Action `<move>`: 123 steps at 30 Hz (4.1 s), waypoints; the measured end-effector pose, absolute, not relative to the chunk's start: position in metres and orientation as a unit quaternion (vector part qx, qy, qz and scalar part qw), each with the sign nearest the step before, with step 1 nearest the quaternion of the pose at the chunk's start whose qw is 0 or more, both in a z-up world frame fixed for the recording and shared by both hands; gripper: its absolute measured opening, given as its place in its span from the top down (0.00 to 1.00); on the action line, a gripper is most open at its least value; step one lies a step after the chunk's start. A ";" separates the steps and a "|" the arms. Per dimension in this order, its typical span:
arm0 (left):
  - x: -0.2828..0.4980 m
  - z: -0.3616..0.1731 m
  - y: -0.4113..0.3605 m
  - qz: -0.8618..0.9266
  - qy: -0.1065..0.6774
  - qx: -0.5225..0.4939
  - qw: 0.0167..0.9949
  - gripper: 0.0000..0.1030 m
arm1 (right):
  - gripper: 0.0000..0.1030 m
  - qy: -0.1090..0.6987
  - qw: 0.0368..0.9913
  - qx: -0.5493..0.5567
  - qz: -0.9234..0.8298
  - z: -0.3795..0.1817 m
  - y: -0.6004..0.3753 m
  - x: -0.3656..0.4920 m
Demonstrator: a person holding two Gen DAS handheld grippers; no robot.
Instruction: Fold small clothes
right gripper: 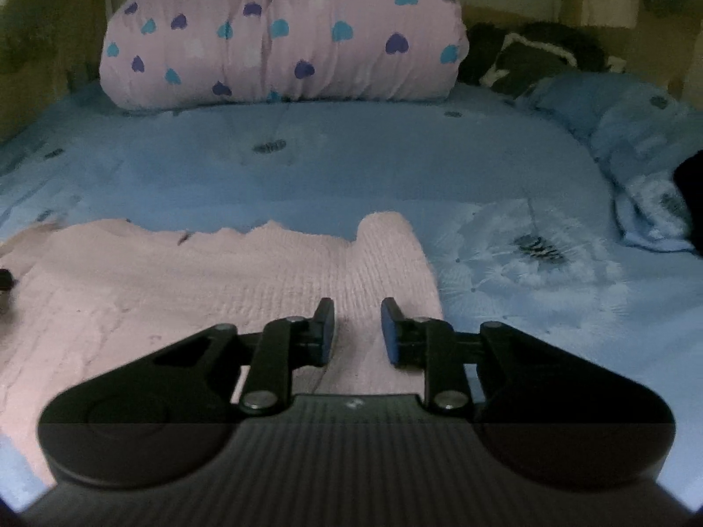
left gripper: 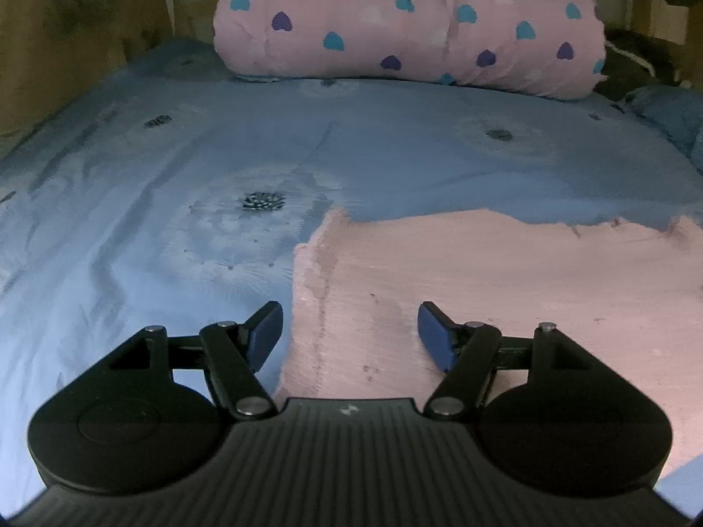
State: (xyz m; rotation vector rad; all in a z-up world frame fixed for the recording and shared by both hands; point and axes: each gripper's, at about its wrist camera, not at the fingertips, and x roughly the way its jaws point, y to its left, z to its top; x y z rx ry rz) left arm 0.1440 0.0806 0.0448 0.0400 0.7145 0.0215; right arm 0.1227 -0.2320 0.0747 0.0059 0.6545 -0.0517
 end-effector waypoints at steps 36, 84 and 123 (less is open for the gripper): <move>0.077 0.042 0.080 0.015 0.400 0.013 0.916 0.14 | 0.47 0.313 0.910 0.264 -0.070 0.059 -0.217 -0.015; 0.099 0.029 0.092 0.014 0.426 -0.024 0.905 0.10 | 0.36 0.186 0.891 0.395 -0.123 0.016 -0.231 0.042; 0.096 0.042 0.107 0.017 0.420 -0.048 0.906 0.10 | 0.68 0.206 0.935 0.278 -0.076 0.087 -0.207 0.062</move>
